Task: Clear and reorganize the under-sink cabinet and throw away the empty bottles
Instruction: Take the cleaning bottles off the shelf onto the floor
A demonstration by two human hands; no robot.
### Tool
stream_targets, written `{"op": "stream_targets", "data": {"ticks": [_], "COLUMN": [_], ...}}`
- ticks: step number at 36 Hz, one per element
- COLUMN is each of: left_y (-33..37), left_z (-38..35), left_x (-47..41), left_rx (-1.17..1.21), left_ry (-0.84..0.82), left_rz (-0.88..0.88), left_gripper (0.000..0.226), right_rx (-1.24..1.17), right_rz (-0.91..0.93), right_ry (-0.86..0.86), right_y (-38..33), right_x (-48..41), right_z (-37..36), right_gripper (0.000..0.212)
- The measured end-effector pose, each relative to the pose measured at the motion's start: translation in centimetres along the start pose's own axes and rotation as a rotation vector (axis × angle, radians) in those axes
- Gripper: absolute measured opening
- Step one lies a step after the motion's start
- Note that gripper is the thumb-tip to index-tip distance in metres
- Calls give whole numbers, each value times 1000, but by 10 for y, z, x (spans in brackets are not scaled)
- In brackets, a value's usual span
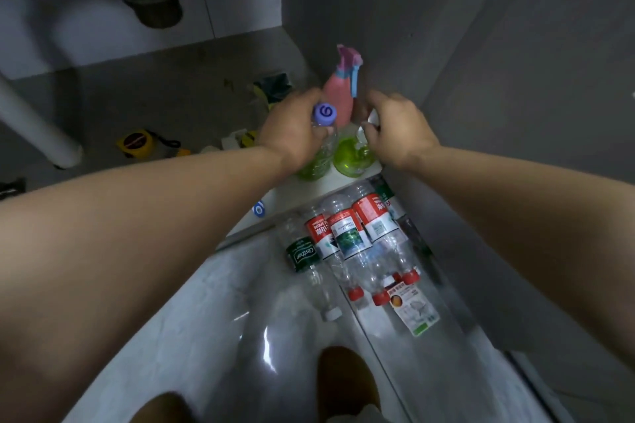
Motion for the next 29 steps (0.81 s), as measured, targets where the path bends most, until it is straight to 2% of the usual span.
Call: {"op": "stream_targets", "data": {"ticks": [9, 15, 22, 29], "left_y": [49, 88, 115, 116], "left_z": [-1, -21, -52, -71], "left_x": [58, 108, 154, 170], "left_rx": [74, 74, 80, 0], "left_ry": [-68, -163, -311, -323], "left_rz": [-178, -140, -67, -54], "left_gripper": [29, 25, 24, 24], "right_rx": [-182, -236, -212, -147], "right_rz": [-26, -53, -158, -325], "right_ry": [71, 46, -115, -404], "right_y": [16, 24, 51, 90], "right_x": [92, 176, 272, 337], "right_z": [35, 44, 19, -45], "right_gripper": [11, 16, 24, 11]}}
Point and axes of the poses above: each hand's wrist, its own x-axis away from the middle knuckle, its own z-axis out of the back of the hand, y = z × x, the point moved 7 cm from there along -x, towards the middle knuckle, and after that the axes turned 11 degrees about -y, right-handed, at the moved point
